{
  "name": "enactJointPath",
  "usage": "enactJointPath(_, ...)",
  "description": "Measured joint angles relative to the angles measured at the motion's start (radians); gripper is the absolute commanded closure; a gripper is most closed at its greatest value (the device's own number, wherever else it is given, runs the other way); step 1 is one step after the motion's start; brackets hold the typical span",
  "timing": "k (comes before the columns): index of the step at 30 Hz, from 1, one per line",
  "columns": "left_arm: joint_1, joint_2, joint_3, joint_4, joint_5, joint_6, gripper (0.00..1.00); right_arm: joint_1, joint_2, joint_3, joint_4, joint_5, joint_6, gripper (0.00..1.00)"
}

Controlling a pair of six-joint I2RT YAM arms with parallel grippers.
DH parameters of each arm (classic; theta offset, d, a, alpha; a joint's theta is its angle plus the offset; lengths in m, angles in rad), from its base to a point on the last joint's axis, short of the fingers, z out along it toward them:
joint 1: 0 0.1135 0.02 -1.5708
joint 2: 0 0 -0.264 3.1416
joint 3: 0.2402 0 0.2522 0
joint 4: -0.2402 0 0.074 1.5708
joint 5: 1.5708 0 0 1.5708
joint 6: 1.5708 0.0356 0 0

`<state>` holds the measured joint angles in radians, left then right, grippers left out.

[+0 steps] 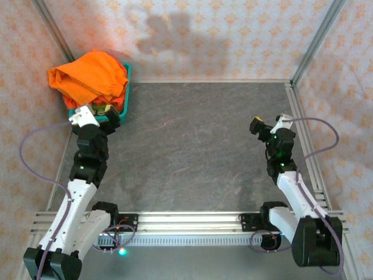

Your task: Fold and stack the shorts

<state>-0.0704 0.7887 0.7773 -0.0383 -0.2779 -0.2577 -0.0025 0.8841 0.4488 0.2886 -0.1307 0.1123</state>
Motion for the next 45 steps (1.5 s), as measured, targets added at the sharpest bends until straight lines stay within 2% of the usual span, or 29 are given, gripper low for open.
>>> enactJointPath(5,0.034,0.167,0.266,-0.189,0.001,-0.041,0.00,0.000,-0.158,0.000,-0.113,0.009,0.053,0.01)
enactJointPath(9,0.068,0.349,0.434,-0.317,0.010,-0.058,0.00,0.000,-0.211,0.003,-0.216,0.035,0.086,0.01)
enactJointPath(15,0.130,0.663,0.681,-0.453,0.070,-0.115,0.00,0.000,-0.175,0.037,-0.377,0.042,0.133,0.01)
enactJointPath(25,0.176,1.089,0.995,-0.607,0.194,-0.233,0.12,0.000,-0.138,0.047,-0.455,0.010,0.158,0.01)
enactJointPath(29,0.176,1.239,1.128,-0.671,0.219,-0.264,0.26,0.000,-0.138,0.048,-0.465,0.002,0.161,0.01)
enactJointPath(34,0.178,1.369,1.257,-0.740,0.235,-0.293,0.52,0.000,-0.138,0.056,-0.492,0.000,0.161,0.01)
enactJointPath(37,0.183,1.415,1.315,-0.768,0.246,-0.301,0.71,0.000,-0.138,0.062,-0.499,0.000,0.162,0.01)
enactJointPath(38,0.185,1.421,1.327,-0.777,0.245,-0.298,0.75,0.000,-0.138,0.062,-0.500,0.000,0.165,0.01)
enactJointPath(41,0.195,1.424,1.363,-0.794,0.250,-0.299,0.96,0.000,-0.138,0.064,-0.510,0.000,0.165,0.01)
enactJointPath(42,0.197,1.425,1.376,-0.797,0.253,-0.296,1.00,0.000,-0.138,0.065,-0.513,0.000,0.165,0.01)
enactJointPath(45,0.209,1.425,1.416,-0.804,0.279,-0.292,1.00,0.000,-0.138,0.073,-0.522,0.000,0.165,0.01)
